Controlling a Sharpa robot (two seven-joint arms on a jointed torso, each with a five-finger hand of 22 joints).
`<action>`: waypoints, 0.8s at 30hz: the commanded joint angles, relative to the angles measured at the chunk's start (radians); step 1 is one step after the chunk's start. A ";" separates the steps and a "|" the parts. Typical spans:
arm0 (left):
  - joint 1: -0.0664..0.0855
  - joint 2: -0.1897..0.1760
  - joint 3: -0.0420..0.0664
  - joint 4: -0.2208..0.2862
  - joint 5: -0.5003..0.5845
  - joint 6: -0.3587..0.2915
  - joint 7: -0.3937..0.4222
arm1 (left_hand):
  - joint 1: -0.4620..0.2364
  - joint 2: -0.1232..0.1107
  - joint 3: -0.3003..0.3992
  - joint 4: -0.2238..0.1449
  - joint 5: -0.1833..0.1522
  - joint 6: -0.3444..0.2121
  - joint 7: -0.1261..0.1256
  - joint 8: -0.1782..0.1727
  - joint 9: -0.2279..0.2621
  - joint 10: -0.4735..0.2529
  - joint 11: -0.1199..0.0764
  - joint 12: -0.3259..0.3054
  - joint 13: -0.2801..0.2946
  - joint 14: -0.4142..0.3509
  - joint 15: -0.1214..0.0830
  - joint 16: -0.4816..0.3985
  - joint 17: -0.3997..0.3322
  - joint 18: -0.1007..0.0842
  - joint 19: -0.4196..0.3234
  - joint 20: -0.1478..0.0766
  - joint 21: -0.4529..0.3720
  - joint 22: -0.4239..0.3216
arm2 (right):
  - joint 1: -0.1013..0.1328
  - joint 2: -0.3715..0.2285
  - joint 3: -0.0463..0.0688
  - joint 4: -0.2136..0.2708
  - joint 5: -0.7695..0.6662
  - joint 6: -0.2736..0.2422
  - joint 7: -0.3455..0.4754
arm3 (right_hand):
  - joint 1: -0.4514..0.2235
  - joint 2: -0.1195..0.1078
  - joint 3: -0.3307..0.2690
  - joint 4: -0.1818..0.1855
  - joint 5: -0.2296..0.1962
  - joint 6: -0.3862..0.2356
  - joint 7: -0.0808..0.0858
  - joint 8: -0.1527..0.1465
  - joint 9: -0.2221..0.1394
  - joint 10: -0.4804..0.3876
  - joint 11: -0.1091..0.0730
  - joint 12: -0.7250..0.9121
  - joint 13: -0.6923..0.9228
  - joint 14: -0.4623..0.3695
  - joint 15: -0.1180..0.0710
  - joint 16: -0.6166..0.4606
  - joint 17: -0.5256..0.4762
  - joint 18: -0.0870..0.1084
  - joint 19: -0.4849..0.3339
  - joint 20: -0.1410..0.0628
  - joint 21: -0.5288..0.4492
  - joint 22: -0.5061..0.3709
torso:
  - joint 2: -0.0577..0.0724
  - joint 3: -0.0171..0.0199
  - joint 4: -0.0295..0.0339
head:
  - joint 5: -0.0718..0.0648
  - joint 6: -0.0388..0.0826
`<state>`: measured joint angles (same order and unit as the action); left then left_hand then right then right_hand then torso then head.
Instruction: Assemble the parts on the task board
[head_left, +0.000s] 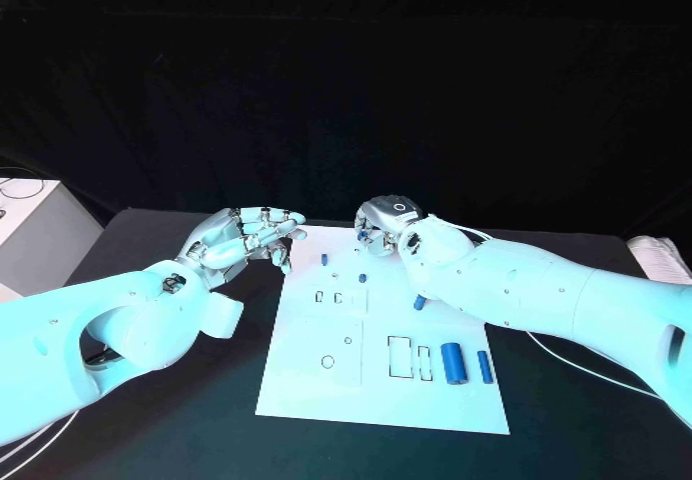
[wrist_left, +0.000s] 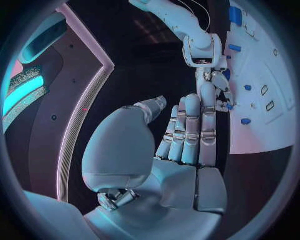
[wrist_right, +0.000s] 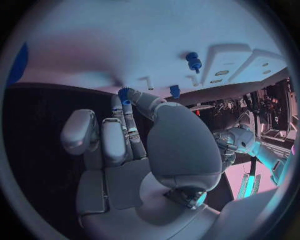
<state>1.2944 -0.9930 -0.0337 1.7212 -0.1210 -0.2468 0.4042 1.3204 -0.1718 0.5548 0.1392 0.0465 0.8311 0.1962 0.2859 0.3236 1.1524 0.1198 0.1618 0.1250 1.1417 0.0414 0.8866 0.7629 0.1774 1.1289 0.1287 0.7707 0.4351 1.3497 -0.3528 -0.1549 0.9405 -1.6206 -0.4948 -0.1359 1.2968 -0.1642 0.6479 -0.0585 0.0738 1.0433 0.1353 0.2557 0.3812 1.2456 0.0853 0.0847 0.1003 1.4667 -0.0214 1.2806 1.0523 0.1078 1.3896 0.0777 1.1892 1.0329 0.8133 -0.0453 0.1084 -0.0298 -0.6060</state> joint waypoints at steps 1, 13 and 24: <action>0.002 0.002 0.001 0.002 -0.006 0.023 0.006 | -0.006 0.002 0.006 0.000 0.003 -0.007 0.001 -0.004 0.001 -0.004 0.000 -0.006 0.001 -0.008 0.000 -0.003 0.002 0.004 -0.004 -0.001 0.004 0.001 | 0.000 0.005 0.001 -0.007 0.001 0.010 0.009 | 0.020 0.021 0.006 -0.006 0.004 -0.011 0.000 -0.007 -0.001 0.015 -0.022 -0.007 0.043 0.013 0.000 -0.003 -0.004 -0.004 -0.008 0.001 -0.007 -0.006 | 0.000 -0.0004 -0.0005 | 0.002 -0.002; 0.002 0.000 0.001 0.002 -0.006 0.019 0.011 | -0.006 0.002 0.007 0.000 0.003 -0.009 0.002 -0.006 0.001 -0.006 0.001 -0.007 0.001 -0.009 0.001 -0.004 0.002 0.004 -0.007 0.000 0.006 0.003 | 0.000 -0.001 0.000 -0.009 0.033 0.016 0.024 | -0.012 -0.040 0.031 -0.006 0.033 -0.131 0.036 -0.079 -0.005 -0.195 0.028 -0.023 -0.023 -0.007 0.041 -0.028 -0.062 0.013 -0.054 0.039 -0.079 -0.084 | 0.000 0.0007 -0.0034 | 0.005 -0.006; 0.003 -0.003 0.001 -0.001 -0.006 0.019 0.016 | -0.005 0.003 0.010 -0.002 0.003 -0.013 0.004 -0.008 0.002 -0.013 0.003 -0.011 0.001 -0.013 0.003 -0.007 0.002 0.004 -0.012 0.001 0.011 0.006 | 0.004 -0.086 0.002 0.096 0.051 -0.035 0.022 | 0.002 -0.054 -0.033 -0.014 0.043 -0.172 0.032 -0.110 -0.006 -0.298 0.035 -0.013 -0.035 -0.039 0.046 -0.096 -0.171 0.039 -0.113 0.043 -0.204 -0.222 | -0.002 0.0017 -0.0063 | 0.001 0.005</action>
<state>1.2960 -0.9964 -0.0334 1.7198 -0.1212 -0.2458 0.4059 1.3204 -0.1718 0.5576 0.1364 0.0465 0.8256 0.2016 0.2819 0.3247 1.1471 0.1251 0.1568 0.1247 1.1363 0.0468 0.8826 0.7637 0.1775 1.1219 0.1286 0.7767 0.4399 1.3513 -0.4290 -0.1545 1.0250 -1.5830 -0.4958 -0.1183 1.2951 -0.2109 0.6219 -0.0718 0.1125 0.8790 0.1675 0.1495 0.3748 0.9554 0.1214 0.0670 0.0647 1.4325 0.0232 1.1875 0.8821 0.1394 1.2837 0.1182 0.9892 0.8131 0.8124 -0.0441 0.1038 -0.0274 -0.6056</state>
